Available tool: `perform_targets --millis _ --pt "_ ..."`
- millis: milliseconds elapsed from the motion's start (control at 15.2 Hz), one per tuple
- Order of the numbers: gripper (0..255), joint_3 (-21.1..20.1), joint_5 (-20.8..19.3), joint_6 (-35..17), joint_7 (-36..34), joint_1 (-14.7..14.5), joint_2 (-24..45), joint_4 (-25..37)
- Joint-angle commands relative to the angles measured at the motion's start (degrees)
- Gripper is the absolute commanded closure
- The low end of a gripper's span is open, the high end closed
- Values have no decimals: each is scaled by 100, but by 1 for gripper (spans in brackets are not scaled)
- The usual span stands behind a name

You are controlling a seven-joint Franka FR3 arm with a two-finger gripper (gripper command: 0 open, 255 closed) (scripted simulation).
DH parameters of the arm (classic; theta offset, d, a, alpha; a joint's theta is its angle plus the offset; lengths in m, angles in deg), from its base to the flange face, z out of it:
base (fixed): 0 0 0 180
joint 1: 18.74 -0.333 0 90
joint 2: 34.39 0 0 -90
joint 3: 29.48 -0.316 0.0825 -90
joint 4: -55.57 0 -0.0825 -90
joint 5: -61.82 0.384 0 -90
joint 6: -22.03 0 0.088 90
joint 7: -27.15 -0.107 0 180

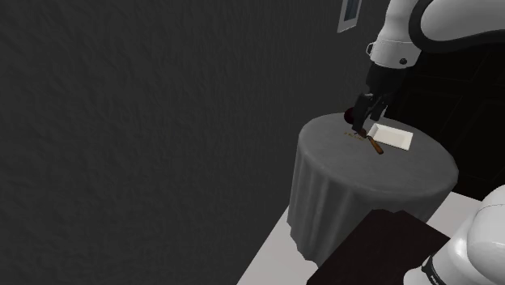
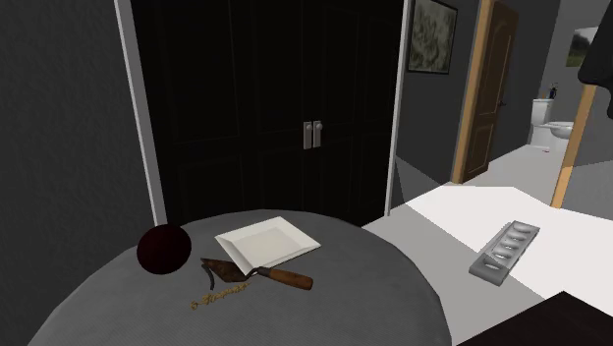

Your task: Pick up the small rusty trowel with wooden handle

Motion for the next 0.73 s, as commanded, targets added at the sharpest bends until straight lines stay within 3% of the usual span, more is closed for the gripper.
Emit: perform_targets --millis 0,660 --pt "0 0 0 0 0 0 0 0" --pt "0 929 -446 -1585 579 544 760 -521"
